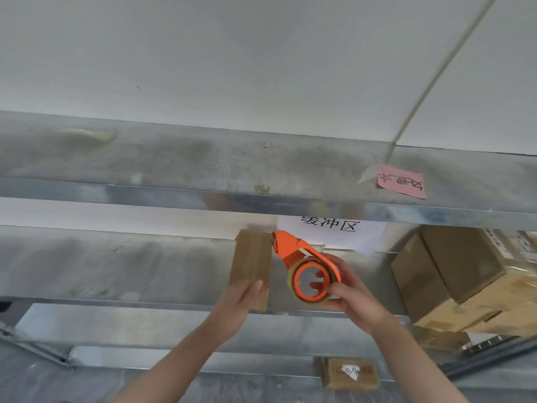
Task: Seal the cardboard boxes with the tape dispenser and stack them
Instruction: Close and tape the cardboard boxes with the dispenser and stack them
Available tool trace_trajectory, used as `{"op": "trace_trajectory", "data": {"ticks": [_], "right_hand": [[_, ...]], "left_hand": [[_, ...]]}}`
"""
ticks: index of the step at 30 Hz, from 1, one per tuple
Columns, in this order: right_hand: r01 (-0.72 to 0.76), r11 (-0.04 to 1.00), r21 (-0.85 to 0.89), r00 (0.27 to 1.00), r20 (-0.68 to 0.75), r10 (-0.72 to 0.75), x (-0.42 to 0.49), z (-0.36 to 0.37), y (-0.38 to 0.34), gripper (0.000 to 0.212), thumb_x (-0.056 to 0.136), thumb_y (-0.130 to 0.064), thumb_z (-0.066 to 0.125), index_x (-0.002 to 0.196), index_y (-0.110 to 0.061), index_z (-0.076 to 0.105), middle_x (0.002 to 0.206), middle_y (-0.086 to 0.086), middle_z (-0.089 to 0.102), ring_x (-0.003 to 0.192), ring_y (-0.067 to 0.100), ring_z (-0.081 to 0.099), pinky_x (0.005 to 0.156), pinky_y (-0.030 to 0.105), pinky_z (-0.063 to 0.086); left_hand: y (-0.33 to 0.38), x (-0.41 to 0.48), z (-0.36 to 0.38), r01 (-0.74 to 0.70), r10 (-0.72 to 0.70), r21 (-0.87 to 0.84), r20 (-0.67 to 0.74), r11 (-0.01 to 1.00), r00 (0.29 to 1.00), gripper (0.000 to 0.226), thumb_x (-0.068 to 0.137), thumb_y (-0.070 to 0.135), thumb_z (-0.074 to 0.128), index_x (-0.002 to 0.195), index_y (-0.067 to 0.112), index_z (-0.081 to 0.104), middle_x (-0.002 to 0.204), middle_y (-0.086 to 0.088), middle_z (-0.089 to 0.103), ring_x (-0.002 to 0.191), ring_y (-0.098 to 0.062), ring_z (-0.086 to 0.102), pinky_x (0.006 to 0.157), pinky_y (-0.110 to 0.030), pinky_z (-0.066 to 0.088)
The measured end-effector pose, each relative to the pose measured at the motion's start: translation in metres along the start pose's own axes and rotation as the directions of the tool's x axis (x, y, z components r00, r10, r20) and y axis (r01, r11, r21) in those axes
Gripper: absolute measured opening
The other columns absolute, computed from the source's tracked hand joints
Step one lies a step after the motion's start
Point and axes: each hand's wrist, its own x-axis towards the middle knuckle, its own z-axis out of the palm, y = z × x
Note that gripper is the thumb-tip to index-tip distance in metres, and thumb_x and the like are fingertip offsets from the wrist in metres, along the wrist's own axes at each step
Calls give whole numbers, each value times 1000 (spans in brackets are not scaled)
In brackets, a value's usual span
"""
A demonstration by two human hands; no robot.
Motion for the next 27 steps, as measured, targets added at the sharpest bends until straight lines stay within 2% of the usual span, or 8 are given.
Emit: {"op": "trace_trajectory", "data": {"ticks": [1, 3, 7, 9, 13, 18, 23, 27], "right_hand": [[4, 1000, 9, 1000, 22, -4, 0, 9, 2, 63, 75, 4, 58, 132, -23, 54, 126, 20, 57, 113, 37, 63, 83, 52, 56], [14, 999, 30, 999, 50, -15, -1, 27, 7, 62, 80, 10, 55, 132, -22, 54, 124, 19, 59, 113, 39, 62, 84, 55, 55], [-6, 992, 129, 999, 38, 2, -3, 55, 18, 62, 71, 5, 58, 129, -14, 55, 119, 19, 63, 107, 39, 65, 78, 53, 56], [-43, 983, 181, 999, 29, 38, -4, 65, 23, 61, 67, 1, 58, 128, -8, 56, 121, 23, 62, 107, 41, 64, 79, 53, 56], [-104, 965, 240, 994, 44, 96, -8, 81, 35, 59, 66, -4, 61, 125, 2, 55, 119, 25, 63, 104, 39, 65, 79, 50, 57], [-122, 951, 284, 992, 44, 115, -10, 91, 46, 60, 70, -2, 57, 129, 4, 51, 127, 28, 58, 115, 41, 60, 81, 50, 56], [-127, 947, 294, 992, 32, 123, -9, 91, 48, 61, 72, 2, 56, 133, 5, 48, 132, 29, 54, 121, 41, 56, 83, 53, 54], [-156, 932, 326, 988, 44, 150, -9, 91, 47, 58, 70, 1, 55, 128, 6, 52, 124, 28, 60, 113, 41, 61, 81, 52, 55]], "left_hand": [[6, -3, 2, 92, -86, -112, 62, 989, 994, 30, 100, 34, 40, 97, 19, 66, 89, 4, 65, 76, 6, 61, 71, -14, 46], [10, -4, 2, 197, -159, -233, 175, 952, 972, 41, 97, 48, 40, 106, 17, 65, 96, -2, 69, 87, -4, 66, 78, -22, 53], [12, -12, -7, 172, -70, -409, 252, 896, 965, 49, 86, 54, 50, 122, 22, 59, 111, 1, 70, 107, -13, 65, 92, -35, 53], [13, -19, -14, 136, -31, -414, 250, 900, 968, 50, 85, 53, 55, 123, 21, 59, 116, 0, 68, 108, -14, 64, 92, -34, 53], [11, -32, -23, 77, 3, -378, 208, 923, 978, 45, 80, 47, 67, 117, 22, 62, 108, 2, 71, 101, -14, 66, 88, -33, 56], [8, -39, -28, 49, 24, -347, 202, 936, 979, 37, 85, 36, 70, 118, 22, 63, 106, 2, 71, 99, -13, 67, 85, -32, 57], [0, -38, -29, 12, 36, -305, 150, 952, 988, 31, 84, 34, 70, 112, 20, 67, 101, 0, 72, 94, -15, 68, 78, -30, 58], [3, -35, -25, 0, 46, -283, 157, 959, 987, 37, 82, 45, 70, 112, 24, 66, 100, 2, 71, 91, -14, 67, 73, -28, 57]]}}
